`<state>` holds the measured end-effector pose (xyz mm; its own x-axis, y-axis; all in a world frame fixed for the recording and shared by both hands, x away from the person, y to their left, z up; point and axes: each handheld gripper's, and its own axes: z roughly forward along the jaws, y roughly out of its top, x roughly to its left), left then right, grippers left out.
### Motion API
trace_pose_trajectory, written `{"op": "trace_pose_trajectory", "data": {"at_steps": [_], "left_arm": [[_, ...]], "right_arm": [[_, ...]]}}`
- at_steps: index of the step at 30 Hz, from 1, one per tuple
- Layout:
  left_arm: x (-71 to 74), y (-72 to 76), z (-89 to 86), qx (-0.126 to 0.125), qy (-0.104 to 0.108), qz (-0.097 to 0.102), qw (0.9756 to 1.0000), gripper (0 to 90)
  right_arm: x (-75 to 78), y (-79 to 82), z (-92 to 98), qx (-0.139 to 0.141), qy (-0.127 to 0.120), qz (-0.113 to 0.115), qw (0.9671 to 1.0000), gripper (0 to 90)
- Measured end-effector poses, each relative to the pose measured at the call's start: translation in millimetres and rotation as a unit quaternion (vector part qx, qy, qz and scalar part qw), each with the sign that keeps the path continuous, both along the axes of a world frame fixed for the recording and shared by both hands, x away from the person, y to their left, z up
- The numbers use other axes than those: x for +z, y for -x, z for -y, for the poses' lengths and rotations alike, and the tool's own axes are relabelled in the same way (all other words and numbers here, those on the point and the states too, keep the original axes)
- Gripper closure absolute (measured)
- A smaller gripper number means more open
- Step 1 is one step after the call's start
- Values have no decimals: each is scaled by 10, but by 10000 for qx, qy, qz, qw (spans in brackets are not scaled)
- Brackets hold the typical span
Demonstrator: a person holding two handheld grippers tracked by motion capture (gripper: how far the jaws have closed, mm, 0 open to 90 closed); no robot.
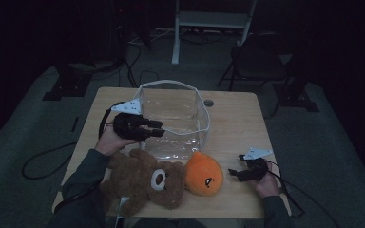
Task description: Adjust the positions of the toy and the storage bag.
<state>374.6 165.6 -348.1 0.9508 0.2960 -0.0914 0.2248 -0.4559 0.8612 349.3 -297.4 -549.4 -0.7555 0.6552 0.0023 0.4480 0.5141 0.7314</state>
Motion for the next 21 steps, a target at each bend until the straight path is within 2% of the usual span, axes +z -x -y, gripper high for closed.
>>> {"op": "trace_pose_trajectory", "data": {"at_steps": [13, 18, 21], "left_arm": [[-79, 216, -114, -65, -171, 172, 9997, 542], [-105, 297, -146, 22, -240, 258, 9994, 485], [-116, 340, -175, 51, -212, 267, 9994, 457]], "right_arm": [[0, 2, -1, -39, 1, -12, 10000, 171], [0, 2, -1, -45, -2, -13, 10000, 171], [-1, 2, -2, -47, -2, -7, 10000, 171]]}}
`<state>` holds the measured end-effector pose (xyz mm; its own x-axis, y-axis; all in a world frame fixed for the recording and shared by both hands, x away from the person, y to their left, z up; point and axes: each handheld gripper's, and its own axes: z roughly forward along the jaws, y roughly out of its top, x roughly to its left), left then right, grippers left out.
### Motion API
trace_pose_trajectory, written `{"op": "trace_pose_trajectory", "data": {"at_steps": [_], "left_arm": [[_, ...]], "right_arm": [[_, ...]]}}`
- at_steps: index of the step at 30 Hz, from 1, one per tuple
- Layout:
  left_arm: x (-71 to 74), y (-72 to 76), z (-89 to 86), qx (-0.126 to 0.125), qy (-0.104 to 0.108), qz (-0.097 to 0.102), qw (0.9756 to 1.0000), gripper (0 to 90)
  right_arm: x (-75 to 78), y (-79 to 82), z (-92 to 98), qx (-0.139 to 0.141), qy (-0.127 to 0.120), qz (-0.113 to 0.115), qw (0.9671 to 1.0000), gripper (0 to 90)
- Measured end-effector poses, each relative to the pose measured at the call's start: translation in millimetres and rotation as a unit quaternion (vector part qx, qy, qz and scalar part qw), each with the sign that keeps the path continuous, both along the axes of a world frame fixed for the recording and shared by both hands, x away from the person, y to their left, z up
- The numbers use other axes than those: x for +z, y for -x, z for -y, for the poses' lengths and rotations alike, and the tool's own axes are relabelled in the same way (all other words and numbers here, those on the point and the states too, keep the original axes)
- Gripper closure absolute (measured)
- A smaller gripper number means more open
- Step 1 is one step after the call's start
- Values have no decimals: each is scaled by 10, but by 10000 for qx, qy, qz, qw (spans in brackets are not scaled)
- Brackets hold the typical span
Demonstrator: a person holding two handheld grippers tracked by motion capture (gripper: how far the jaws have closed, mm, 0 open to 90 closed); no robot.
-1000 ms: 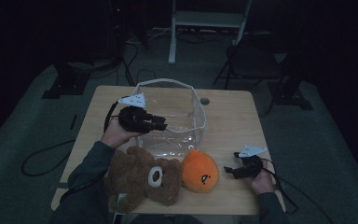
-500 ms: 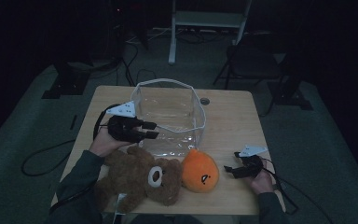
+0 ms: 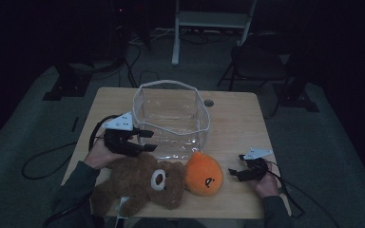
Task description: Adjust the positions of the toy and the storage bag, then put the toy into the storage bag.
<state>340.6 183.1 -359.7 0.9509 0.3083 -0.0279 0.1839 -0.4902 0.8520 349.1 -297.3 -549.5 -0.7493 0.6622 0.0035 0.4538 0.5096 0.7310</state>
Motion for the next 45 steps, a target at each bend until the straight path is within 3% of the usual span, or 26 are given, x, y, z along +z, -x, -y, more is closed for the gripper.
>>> {"op": "trace_pose_trajectory", "data": {"at_steps": [14, 31, 38, 45], "left_arm": [[-223, 127, -140, 2, 3, -25, 10000, 417], [-352, 223, -125, 13, 9, -74, 10000, 367], [-461, 257, -92, -75, 76, -233, 9997, 369], [-524, 287, -32, -123, -14, -220, 9997, 368]], "right_arm": [[0, 2, -1, -14, 3, 4, 10000, 171], [0, 3, -1, -18, 2, 1, 10000, 171], [-1, 3, -1, -20, 4, 6, 10000, 171], [-1, 4, -2, -23, 5, 6, 10000, 171]]}}
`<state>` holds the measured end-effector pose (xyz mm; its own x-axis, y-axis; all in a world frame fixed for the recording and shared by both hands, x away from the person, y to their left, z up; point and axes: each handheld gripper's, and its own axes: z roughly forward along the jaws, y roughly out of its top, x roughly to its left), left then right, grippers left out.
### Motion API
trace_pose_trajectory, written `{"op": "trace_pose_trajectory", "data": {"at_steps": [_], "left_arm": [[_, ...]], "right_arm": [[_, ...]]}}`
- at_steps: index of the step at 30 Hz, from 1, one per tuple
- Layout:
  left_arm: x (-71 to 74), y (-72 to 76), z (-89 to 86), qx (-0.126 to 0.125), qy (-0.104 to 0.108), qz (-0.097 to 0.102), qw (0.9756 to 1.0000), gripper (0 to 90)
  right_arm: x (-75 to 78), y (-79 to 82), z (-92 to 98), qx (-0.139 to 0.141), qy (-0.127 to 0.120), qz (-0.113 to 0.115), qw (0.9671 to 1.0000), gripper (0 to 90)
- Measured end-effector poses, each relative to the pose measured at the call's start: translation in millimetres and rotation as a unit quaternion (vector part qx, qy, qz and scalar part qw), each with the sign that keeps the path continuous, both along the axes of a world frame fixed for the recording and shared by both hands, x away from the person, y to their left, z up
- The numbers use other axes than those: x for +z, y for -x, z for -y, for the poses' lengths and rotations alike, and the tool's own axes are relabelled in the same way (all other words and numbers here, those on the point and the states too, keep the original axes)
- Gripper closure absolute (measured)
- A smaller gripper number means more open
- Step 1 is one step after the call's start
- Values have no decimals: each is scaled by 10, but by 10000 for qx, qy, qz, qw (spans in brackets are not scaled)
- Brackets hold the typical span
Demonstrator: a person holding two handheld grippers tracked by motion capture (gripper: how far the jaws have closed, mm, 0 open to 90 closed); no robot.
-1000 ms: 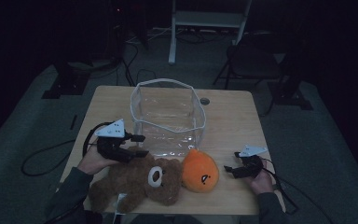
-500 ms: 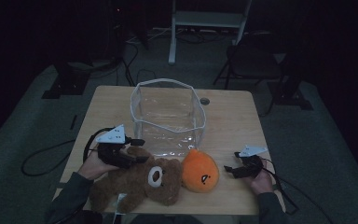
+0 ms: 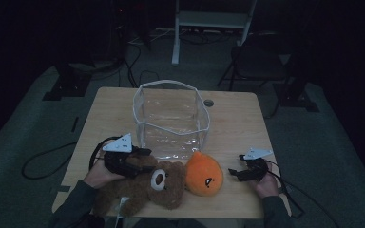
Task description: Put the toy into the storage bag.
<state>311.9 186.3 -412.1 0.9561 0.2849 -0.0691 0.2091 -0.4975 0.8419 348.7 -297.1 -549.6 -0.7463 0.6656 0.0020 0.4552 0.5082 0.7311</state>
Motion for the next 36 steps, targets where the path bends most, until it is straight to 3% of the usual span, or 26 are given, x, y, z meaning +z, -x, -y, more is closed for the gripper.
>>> {"op": "trace_pose_trajectory", "data": {"at_steps": [23, 36], "left_arm": [[-157, 98, 176, -233, -252, -32, 9994, 350], [-276, 125, 392, -265, -810, 170, 9962, 290]], "right_arm": [[0, 1, 0, -3, 2, 0, 10000, 170], [0, 1, -1, -4, -1, -1, 10000, 170]]}}
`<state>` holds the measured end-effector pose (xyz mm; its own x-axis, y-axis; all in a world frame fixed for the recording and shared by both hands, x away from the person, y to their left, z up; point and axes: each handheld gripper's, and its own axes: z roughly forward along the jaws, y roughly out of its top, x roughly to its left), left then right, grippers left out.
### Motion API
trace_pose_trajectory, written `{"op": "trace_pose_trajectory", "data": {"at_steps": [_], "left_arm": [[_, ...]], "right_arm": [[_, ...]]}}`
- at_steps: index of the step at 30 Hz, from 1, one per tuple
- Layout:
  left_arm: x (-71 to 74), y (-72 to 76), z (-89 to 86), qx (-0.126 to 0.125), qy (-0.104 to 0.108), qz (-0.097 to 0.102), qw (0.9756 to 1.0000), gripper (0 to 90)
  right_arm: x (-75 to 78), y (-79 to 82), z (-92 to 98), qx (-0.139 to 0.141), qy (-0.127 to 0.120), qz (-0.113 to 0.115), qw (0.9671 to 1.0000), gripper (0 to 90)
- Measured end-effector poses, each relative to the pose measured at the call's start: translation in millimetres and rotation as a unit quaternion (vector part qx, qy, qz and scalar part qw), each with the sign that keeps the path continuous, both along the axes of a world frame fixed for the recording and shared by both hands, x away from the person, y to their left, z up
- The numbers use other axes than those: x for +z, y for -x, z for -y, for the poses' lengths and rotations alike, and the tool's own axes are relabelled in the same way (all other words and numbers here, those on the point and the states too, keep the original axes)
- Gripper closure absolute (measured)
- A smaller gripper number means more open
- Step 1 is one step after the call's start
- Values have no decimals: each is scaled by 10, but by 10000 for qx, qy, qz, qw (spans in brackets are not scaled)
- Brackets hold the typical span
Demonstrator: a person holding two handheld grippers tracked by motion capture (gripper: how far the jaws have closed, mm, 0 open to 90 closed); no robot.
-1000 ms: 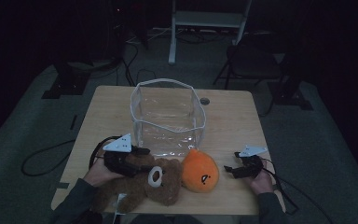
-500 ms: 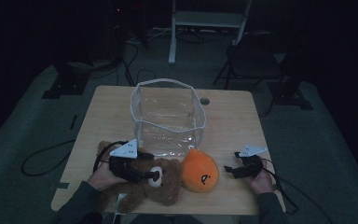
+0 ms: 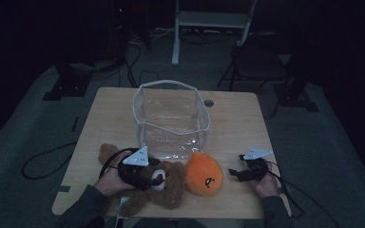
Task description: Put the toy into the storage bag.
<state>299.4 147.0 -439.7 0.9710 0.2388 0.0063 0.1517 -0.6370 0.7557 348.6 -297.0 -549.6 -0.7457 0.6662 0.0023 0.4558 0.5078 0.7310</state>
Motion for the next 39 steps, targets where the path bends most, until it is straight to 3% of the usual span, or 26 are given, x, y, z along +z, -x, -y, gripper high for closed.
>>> {"op": "trace_pose_trajectory", "data": {"at_steps": [5, 14, 18, 21, 27, 31, 34, 36, 39], "left_arm": [[-61, -18, 98, -111, -221, -11, 9997, 269], [-141, -39, 103, -254, -316, -302, 9987, 260], [-148, -34, 122, -364, -409, -326, 9980, 255], [-125, -38, 87, -419, -322, -390, 9978, 256], [-108, 50, 41, -447, -405, -257, 9979, 244], [-83, 96, -20, -462, -222, -275, 9983, 243], [-78, 140, -57, -453, -197, -233, 9985, 243], [-96, 160, -49, -406, -325, -125, 9986, 243], [-185, 163, 43, -304, -746, 139, 9967, 209]], "right_arm": [[0, 0, 0, 1, 0, 1, 10000, 170], [0, 0, 0, 1, -1, 2, 10000, 169], [0, 0, 0, 2, 0, 1, 10000, 169], [0, 0, 0, 2, -1, 1, 10000, 169], [0, 0, 0, 4, -1, -2, 10000, 169], [0, 0, 0, -1, -1, -1, 10000, 169], [0, 0, 0, 1, -1, -1, 10000, 169], [0, 0, 0, 0, -2, -3, 10000, 169], [0, 0, 0, 0, -1, -1, 10000, 169]]}}
